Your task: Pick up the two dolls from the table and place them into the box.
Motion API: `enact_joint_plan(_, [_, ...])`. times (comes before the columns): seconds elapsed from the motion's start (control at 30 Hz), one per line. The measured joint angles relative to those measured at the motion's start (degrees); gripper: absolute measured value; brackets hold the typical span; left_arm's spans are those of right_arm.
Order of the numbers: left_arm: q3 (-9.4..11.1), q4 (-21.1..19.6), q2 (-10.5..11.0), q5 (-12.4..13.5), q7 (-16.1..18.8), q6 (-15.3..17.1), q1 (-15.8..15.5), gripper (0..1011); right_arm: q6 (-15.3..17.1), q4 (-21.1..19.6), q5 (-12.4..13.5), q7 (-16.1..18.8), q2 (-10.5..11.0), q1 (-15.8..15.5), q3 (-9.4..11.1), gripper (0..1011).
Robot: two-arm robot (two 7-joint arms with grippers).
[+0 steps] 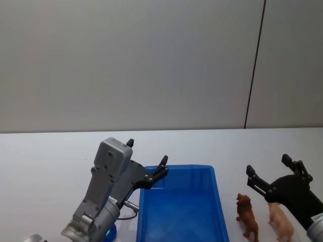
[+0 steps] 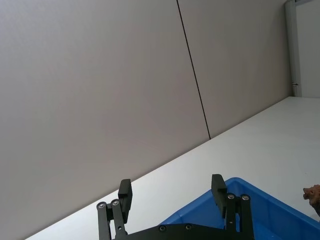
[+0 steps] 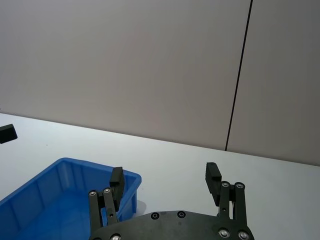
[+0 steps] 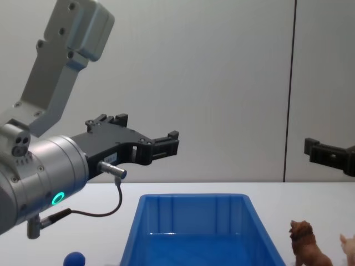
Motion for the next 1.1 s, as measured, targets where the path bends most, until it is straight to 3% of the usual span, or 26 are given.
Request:
enact_joint_plan(0.63, [0.00, 0.00, 0.00, 0.00, 0.00, 0.00, 0.00, 1001, 0.31, 0.52, 0.63, -0.09, 0.23, 0.11, 0.51, 1001])
enact_joint_plan(1.1, [0.00, 0.00, 0.00, 0.00, 0.00, 0.00, 0.00, 1001, 3.90, 1.64, 1.73, -1.07, 1.03, -0.13, 1.56, 1001])
